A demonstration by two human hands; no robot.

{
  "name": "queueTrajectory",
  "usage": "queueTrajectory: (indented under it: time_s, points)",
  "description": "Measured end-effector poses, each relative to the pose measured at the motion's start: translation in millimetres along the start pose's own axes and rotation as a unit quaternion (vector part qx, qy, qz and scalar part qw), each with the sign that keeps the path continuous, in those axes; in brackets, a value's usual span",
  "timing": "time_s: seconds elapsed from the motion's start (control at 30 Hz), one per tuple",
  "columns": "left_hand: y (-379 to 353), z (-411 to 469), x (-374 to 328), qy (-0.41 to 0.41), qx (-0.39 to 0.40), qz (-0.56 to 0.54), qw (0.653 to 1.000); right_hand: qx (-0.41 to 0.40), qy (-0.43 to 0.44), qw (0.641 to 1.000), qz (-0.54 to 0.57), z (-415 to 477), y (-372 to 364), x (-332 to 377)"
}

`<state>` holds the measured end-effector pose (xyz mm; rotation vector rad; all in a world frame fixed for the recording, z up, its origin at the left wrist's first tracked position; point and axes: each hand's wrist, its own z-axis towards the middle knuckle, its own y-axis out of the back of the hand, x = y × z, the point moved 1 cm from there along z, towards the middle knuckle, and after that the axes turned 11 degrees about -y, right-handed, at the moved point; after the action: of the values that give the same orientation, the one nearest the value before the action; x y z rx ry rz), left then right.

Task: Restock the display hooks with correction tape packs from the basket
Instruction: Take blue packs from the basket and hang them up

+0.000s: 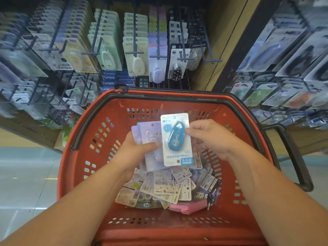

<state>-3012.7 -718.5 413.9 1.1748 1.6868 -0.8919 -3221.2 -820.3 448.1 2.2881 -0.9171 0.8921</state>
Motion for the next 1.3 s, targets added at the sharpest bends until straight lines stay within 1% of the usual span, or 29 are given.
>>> queueTrajectory:
  time_s: [0.07, 0.13, 0.23, 0.33, 0.4, 0.43, 0.47, 0.5, 0.53, 0.57, 0.67, 0.73, 0.83, 0.9, 0.93, 0.97, 1.03, 1.17, 1.23, 1.3]
  points:
    - [-5.1, -4.8, -5.1, 0.008, 0.030, -0.050, 0.998, 0.006, 0.008, 0.999, 0.044, -2.4, -8.2, 4.1]
    - [-7.7, -8.6, -8.9, 0.008, 0.054, -0.087, 0.995, -0.001, 0.006, 0.998, 0.058, -0.2, -18.2, 4.7]
    - [-8.9, -12.3, -12.3, -0.012, 0.066, -0.094, 0.993, 0.000, 0.006, 0.997, 0.074, 4.5, -34.7, 6.2]
    - [-5.4, -10.0, -9.6, -0.006, 0.017, -0.077, 0.997, -0.018, 0.003, 0.997, 0.069, 10.9, -41.8, 6.4]
    - [0.0, -5.5, -5.6, 0.006, -0.038, -0.052, 0.998, -0.080, -0.004, 0.995, 0.050, 22.4, -34.0, 0.0]
    - [2.8, -3.2, -4.4, 0.011, -0.065, -0.044, 0.997, -0.130, -0.012, 0.991, 0.022, 32.2, -26.0, -7.1]
    - [5.5, -1.1, -3.9, 0.013, -0.088, -0.043, 0.995, -0.178, -0.023, 0.984, -0.023, 42.0, -17.0, -15.5]
    - [7.4, 0.7, -3.8, 0.014, -0.105, -0.044, 0.993, -0.208, -0.038, 0.974, -0.084, 51.2, -8.7, -24.0]
    - [9.3, 2.1, -3.5, 0.013, -0.114, -0.043, 0.992, -0.214, -0.054, 0.963, -0.153, 60.4, -1.6, -32.8]
    - [10.2, 2.7, -3.7, 0.013, -0.120, -0.041, 0.992, -0.201, -0.065, 0.952, -0.221, 68.4, 3.1, -39.9]
    - [12.3, 4.0, -3.0, 0.018, -0.130, -0.034, 0.991, -0.142, -0.066, 0.909, -0.386, 87.2, 2.5, -53.2]
    - [12.6, 4.5, -2.4, 0.020, -0.128, -0.032, 0.991, -0.134, -0.049, 0.886, -0.441, 100.5, -1.4, -61.4]
    - [13.0, 5.2, -3.7, 0.013, -0.135, -0.031, 0.990, -0.163, -0.030, 0.848, -0.503, 112.3, -2.5, -68.5]
    - [14.5, 6.3, -3.3, 0.011, -0.139, -0.031, 0.990, -0.204, 0.018, 0.816, -0.541, 113.5, -2.2, -67.3]
    - [15.2, 6.6, -3.0, 0.010, -0.140, -0.030, 0.990, -0.221, 0.050, 0.812, -0.538, 112.6, -2.2, -64.3]
    - [15.6, 7.0, -2.5, 0.010, -0.141, -0.029, 0.990, -0.228, 0.079, 0.821, -0.517, 109.3, -2.3, -59.2]
    - [15.6, 8.3, -2.2, 0.008, -0.145, -0.027, 0.989, -0.207, 0.125, 0.859, -0.450, 101.1, -1.2, -48.8]
    - [16.2, 11.0, -0.6, -0.005, -0.162, -0.025, 0.987, -0.160, 0.162, 0.929, -0.293, 69.4, 8.2, -19.7]
    - [14.4, 10.7, 0.4, -0.012, -0.164, -0.016, 0.986, -0.146, 0.187, 0.950, -0.204, 47.5, 15.7, -3.0]
    - [11.1, 8.0, -1.2, -0.016, -0.155, -0.016, 0.988, -0.101, 0.188, 0.967, -0.138, 28.4, 20.2, 11.0]
